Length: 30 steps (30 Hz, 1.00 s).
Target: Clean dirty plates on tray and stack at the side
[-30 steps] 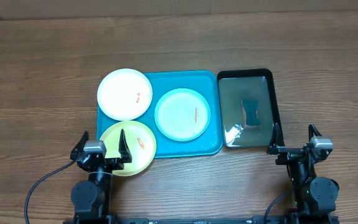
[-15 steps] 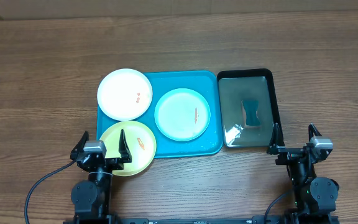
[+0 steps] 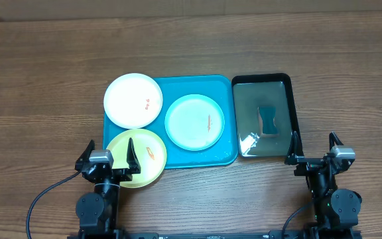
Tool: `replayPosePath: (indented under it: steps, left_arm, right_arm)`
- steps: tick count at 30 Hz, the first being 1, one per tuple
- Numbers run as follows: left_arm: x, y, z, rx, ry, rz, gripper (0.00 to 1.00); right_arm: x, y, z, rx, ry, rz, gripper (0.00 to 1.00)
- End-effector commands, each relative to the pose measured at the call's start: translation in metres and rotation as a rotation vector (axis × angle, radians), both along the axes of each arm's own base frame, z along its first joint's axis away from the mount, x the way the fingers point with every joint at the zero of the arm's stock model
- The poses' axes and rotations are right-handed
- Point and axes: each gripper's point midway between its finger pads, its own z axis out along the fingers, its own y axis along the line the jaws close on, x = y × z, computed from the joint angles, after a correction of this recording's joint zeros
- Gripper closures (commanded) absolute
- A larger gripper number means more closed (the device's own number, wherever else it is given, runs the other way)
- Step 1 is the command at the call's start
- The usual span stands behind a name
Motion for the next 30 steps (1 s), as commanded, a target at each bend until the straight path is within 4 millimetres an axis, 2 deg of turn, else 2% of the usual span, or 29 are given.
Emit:
replayPosePath:
  steps: [1, 4, 11, 13, 16, 21, 30]
  left_arm:
    - [0.0, 0.0, -0.002, 0.019, 0.004, -0.003, 0.0]
    - [0.0, 0.0, -0.002, 0.019, 0.004, -0.003, 0.0]
    - [0.0, 0.0, -0.002, 0.019, 0.004, -0.003, 0.0]
    - [0.0, 0.0, -0.002, 0.019, 0.004, -0.003, 0.0]
    - [0.0, 0.0, -0.002, 0.019, 0.004, -0.003, 0.0]
    - [0.0, 0.0, -0.002, 0.019, 0.004, -0.003, 0.0]
    - [0.0, 0.0, -0.002, 0.019, 0.004, -0.003, 0.0]
  right_arm:
    - [0.001, -0.003, -0.002, -0.006, -0.001, -0.017, 0.0]
    - [0.001, -0.003, 0.0, -0.006, -0.01, -0.017, 0.0]
    - [-0.001, -0.003, 0.032, 0.003, -0.141, -0.016, 0.0]
    - [-0.002, -0.003, 0.035, 0.004, -0.154, -0.017, 0.0]
    - [-0.001, -0.003, 0.026, 0.002, -0.117, -0.017, 0.0]
    - [0.0, -0.004, -0.003, -0.003, 0.003, -0.021, 0.0]
    - [0.001, -0.004, -0.003, -0.003, 0.001, -0.021, 0.0]
